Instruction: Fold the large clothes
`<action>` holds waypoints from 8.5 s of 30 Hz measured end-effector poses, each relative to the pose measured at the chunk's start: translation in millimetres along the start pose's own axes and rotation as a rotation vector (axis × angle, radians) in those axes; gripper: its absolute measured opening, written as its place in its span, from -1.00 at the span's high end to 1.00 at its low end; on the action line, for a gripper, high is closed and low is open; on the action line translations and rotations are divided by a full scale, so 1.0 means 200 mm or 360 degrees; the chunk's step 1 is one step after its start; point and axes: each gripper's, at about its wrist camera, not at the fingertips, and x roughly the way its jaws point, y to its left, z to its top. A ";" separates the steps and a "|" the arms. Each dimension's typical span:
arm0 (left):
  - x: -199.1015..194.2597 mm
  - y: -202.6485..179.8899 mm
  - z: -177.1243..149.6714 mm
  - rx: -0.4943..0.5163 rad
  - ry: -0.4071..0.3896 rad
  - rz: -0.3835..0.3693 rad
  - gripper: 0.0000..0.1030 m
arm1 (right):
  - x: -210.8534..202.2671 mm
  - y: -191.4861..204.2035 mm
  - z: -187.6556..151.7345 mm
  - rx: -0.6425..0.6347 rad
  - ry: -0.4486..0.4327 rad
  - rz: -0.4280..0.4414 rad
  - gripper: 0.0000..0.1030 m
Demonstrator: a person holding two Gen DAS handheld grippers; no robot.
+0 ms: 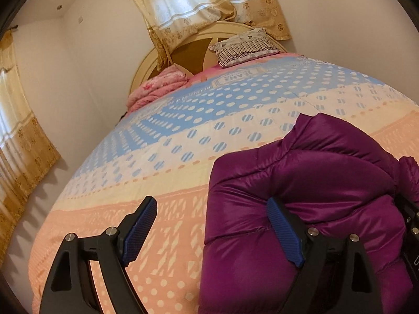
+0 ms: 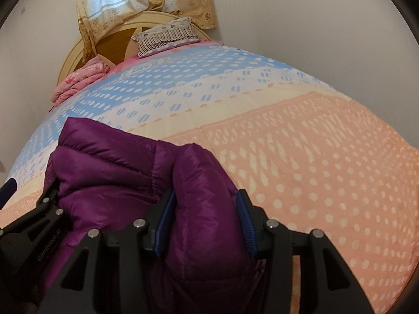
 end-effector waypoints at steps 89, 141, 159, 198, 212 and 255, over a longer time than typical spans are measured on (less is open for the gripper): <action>-0.17 0.31 -0.47 -0.0254 0.0190 -0.0452 -0.82 | -0.17 -0.22 -0.36 0.0056 0.0030 0.0197 -0.47; -0.65 0.68 -0.40 -0.0138 -0.0162 -0.0299 0.94 | -0.40 0.25 -0.25 -0.0284 -0.0061 0.0735 0.61; -0.62 0.99 -0.57 -0.0223 -0.0097 -0.0150 0.94 | -0.41 0.56 -0.29 -0.0484 -0.0046 0.0866 0.62; -0.33 1.00 -0.74 -0.0279 0.0171 -0.0036 0.97 | -0.19 0.63 -0.45 -0.0441 0.0207 0.0833 0.30; -0.35 1.04 -0.73 -0.0355 0.0201 -0.0093 0.93 | -0.17 0.63 -0.46 -0.0471 0.0228 0.0780 0.07; -1.31 1.50 -0.62 -0.0554 -0.0401 0.0091 -0.84 | -1.20 0.55 -0.39 -0.0570 -0.0373 0.0806 -0.84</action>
